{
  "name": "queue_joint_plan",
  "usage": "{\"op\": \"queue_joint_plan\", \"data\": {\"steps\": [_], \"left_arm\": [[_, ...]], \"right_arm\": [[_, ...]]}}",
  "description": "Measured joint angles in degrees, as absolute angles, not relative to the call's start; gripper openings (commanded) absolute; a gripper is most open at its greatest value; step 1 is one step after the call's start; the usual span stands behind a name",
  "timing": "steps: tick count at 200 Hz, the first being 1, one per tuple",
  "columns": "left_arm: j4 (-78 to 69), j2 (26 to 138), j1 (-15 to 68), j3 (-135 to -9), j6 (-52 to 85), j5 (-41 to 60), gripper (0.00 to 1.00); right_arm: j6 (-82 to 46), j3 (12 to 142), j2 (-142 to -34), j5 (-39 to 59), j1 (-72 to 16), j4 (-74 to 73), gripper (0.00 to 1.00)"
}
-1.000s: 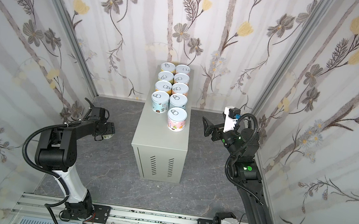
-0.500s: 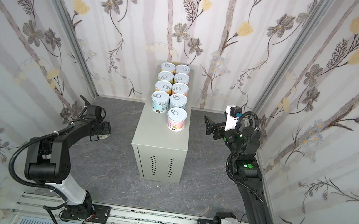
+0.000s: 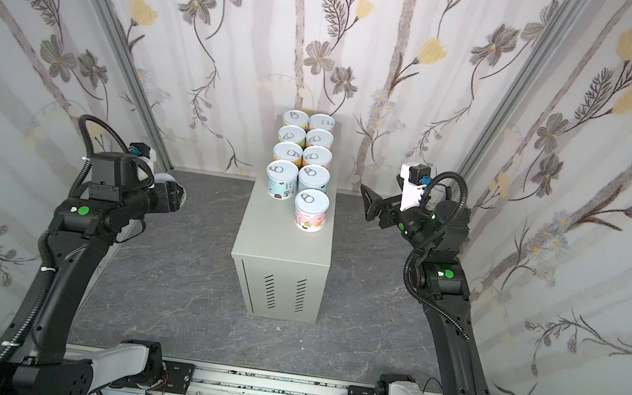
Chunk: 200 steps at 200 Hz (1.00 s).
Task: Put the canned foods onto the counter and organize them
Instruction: 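Lift the green can with the left gripper onto the cabinet front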
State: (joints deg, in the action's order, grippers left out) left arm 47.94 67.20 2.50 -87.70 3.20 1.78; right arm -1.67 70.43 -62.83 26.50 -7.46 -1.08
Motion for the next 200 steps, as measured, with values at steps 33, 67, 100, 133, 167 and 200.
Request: {"op": "queue_joint_plan", "data": {"steps": [33,67,100,133,167,200], "left_arm": [[55.0,68.1,10.5,-99.7,3.1,3.4,0.57],[58.7,71.5,18.7,-108.5,3.2,6.7,0.58],[61.7,77.4,28.7,-114.9,1.1,7.7,0.61],[65.0,82.8,39.0,-119.0,-1.5,4.3,0.64],[67.8,86.7,44.5,-121.4,-3.1,0.5,0.64],[68.4,88.2,46.0,-123.1,-4.2,-2.2,0.64]], "right_arm": [[-1.1,71.2,-61.6,31.2,-7.4,-0.3,1.00],[-0.4,73.1,-59.9,37.4,-7.4,-0.1,1.00],[-1.5,73.3,-57.8,43.4,-7.4,-0.2,1.00],[-2.5,73.3,-55.1,46.7,-7.6,0.1,1.00],[-2.3,72.7,-52.7,48.0,-7.9,2.6,1.00],[-1.4,72.3,-51.4,48.8,-8.7,5.0,1.00]]}}
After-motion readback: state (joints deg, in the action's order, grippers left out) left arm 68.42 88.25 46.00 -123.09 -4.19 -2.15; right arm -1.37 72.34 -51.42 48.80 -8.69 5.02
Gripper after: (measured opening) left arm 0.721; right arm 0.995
